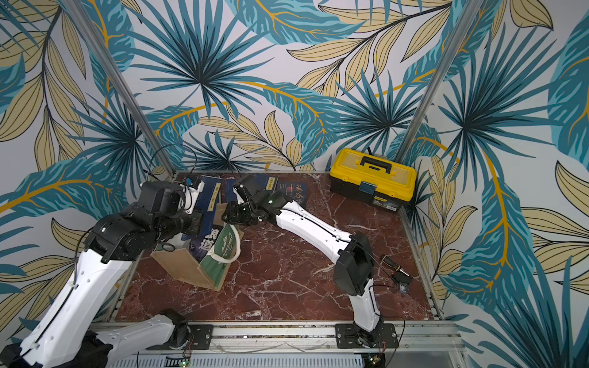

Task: Put the books into the canvas bag
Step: Place the book in the canvas bag.

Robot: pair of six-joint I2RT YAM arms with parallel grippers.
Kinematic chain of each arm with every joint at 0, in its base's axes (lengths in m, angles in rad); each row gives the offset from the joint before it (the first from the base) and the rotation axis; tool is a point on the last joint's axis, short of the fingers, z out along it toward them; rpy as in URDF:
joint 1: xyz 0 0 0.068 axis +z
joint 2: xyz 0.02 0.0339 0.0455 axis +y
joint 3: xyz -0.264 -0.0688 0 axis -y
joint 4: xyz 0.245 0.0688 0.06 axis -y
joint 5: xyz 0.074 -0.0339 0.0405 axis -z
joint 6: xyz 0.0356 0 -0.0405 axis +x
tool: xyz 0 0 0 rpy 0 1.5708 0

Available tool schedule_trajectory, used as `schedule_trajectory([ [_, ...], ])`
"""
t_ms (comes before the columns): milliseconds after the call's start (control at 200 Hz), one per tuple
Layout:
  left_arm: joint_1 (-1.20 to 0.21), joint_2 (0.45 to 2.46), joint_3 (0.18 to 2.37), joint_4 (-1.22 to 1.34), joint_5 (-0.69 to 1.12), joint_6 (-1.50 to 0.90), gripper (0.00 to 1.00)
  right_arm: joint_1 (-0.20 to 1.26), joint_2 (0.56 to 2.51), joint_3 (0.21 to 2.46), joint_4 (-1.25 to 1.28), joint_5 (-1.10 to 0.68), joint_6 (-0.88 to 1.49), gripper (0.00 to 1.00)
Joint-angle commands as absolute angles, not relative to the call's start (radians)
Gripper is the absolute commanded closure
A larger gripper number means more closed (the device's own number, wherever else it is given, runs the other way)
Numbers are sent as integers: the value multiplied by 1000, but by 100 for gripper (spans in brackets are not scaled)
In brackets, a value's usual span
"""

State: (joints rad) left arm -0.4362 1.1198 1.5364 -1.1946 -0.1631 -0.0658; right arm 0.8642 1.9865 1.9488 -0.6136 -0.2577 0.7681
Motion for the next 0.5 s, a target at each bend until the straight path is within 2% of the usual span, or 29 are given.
schedule_trajectory([
  [0, -404, 1107, 1536, -1226, -80, -35, 100, 868, 1986, 1956, -649, -250, 753, 69],
  [105, -377, 1111, 1516, -1256, -30, -34, 100, 858, 1988, 1963, -657, -253, 737, 86],
  [155, -369, 1109, 1506, -1273, -4, -34, 100, 849, 1990, 1965, -655, -264, 735, 90],
  [336, -347, 1125, 1450, -1319, 60, -42, 100, 818, 1995, 2000, -679, -271, 711, 100],
  [496, -322, 1156, 1419, -1353, 64, -71, 100, 796, 1989, 2018, -692, -271, 697, 100],
])
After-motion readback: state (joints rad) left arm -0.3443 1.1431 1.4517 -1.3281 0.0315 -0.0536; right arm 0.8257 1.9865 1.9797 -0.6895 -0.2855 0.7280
